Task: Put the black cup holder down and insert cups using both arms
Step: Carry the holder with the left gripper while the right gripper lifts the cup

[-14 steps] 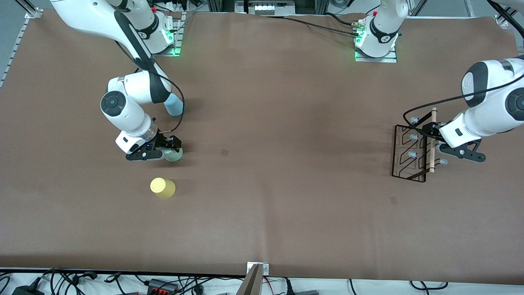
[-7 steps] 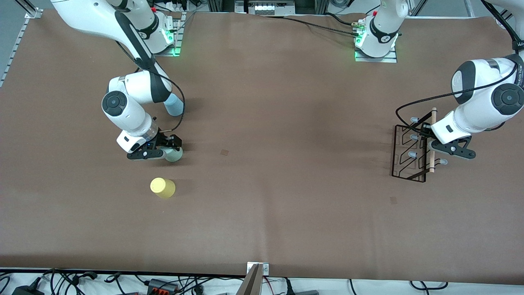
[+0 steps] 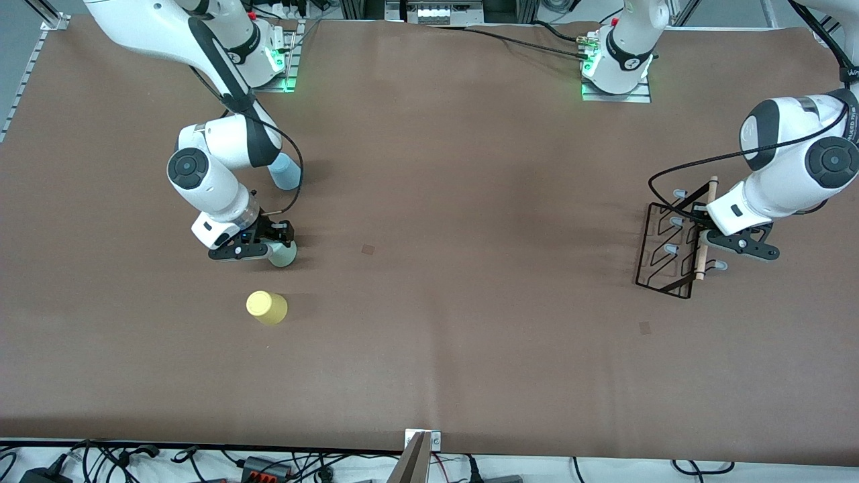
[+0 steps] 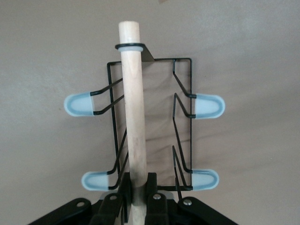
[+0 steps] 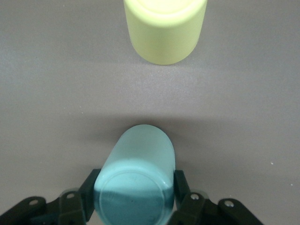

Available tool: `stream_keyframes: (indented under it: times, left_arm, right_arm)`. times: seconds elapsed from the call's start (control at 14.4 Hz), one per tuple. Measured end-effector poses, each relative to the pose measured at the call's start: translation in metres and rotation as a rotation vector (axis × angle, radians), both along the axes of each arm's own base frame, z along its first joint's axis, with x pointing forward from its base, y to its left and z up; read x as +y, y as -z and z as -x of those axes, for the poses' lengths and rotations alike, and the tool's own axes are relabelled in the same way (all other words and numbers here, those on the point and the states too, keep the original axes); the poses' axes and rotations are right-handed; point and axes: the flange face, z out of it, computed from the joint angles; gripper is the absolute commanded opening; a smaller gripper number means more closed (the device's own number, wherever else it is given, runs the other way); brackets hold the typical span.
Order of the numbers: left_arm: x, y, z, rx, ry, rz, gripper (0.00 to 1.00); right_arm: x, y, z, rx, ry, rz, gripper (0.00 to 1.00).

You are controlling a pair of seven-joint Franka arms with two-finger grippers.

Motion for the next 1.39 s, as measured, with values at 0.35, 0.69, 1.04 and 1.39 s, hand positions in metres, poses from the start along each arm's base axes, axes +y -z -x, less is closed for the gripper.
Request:
stream_keyframes:
  times: [0.35, 0.69, 1.04, 1.39]
  left_arm:
    - [-0.04, -0.061, -0.016, 0.079, -0.075, 0.007, 0.01]
    - [-0.165, -0.11, -0.02, 0.066, -0.264, 0.048, 0.01]
    - [-0.305, -0.112, 0.001, 0.072, -0.336, 0.076, 0.01]
    - [-0.437, -0.066, 0.017, 0.077, -0.408, 0.124, 0.01]
  right_arm:
    - [-0.011, -0.075, -0.011, 0.046, -0.083, 0.028, 0.14]
    - [-0.05, -0.204, -0.006, 0.135, -0.165, 0.05, 0.14]
    - [-0.073, -0.234, -0.011, 0.165, -0.151, 0.048, 0.14]
    - [-0.077, -0.226, -0.016, 0.178, -0.146, 0.047, 0.15]
